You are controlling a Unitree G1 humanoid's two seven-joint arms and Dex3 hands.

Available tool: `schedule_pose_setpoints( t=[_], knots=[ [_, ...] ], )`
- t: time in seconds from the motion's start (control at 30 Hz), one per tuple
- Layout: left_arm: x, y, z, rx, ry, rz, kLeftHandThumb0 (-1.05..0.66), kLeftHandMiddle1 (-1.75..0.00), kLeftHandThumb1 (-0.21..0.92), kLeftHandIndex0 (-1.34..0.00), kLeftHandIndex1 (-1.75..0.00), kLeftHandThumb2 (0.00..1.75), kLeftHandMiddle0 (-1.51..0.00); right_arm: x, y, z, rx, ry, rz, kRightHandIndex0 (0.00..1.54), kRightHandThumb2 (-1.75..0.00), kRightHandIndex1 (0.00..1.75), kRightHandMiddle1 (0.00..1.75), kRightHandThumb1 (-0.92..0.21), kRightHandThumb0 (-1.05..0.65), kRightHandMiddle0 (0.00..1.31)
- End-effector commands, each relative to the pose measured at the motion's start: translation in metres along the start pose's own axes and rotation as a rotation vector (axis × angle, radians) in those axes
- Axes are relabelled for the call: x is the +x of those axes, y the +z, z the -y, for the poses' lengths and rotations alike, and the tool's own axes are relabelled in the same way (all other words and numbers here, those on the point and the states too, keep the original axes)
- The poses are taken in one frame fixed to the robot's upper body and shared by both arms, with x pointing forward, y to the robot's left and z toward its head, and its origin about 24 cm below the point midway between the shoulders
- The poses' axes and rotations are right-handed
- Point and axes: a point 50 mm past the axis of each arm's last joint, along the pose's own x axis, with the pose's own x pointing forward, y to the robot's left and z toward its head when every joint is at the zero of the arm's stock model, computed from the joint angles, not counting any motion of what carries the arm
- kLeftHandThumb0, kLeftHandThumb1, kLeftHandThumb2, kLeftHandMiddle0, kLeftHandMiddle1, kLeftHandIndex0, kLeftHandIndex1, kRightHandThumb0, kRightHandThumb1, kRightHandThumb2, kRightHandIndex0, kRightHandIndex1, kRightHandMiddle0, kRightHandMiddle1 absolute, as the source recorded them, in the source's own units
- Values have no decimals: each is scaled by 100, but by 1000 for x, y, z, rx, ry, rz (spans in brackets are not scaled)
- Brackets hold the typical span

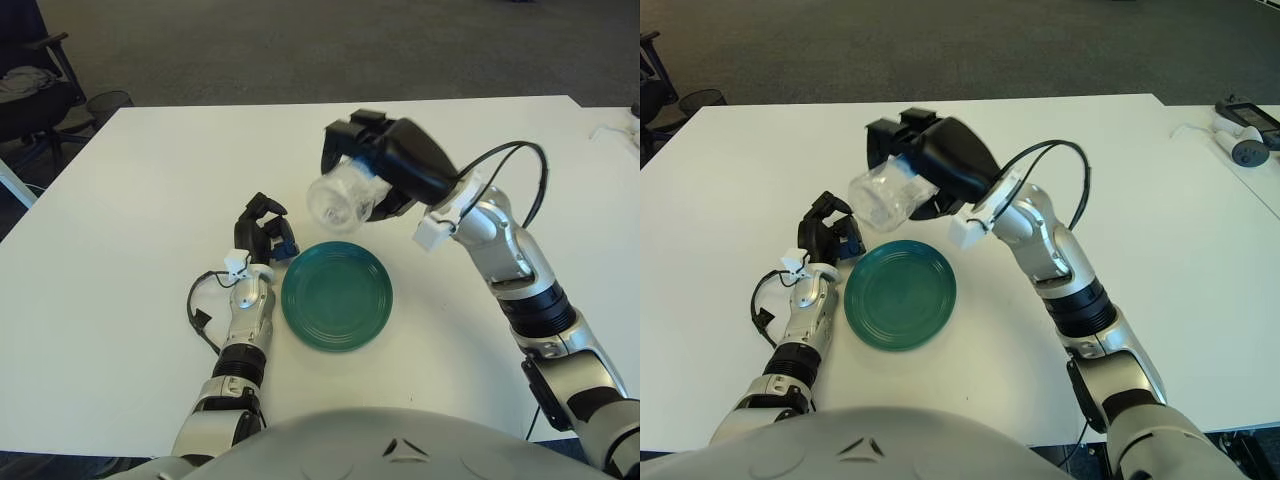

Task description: Put the bottle into the plate.

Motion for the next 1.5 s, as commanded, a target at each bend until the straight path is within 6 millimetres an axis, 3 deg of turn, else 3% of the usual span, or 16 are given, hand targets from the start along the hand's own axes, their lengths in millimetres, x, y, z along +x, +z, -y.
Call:
schedule_pose_setpoints(
  t=[0.0,0.4,0.7,1.47],
  knots=[
    [-28,-34,1,-67,57,-161,-55,-175,13,-77,-175,155,-121,-1,6,-7,20,30,17,80,-158,171,175,-9,0,55],
    [-33,-33,1,-93,38,-162,-54,-175,15,-75,-175,152,-121,-17,-18,-49,-67,142,-49,82,-159,169,175,-7,0,56],
    [-32,-35,-2,-86,42,-156,-52,-175,18,-72,-175,148,-119,-29,-17,-60,-98,256,-41,87,-163,165,175,-1,0,61],
    [-28,-32,-2,43,87,-143,-59,-175,5,-83,-175,164,-128,-35,-24,-81,-49,326,-107,79,-154,167,175,-11,0,54]
  ],
)
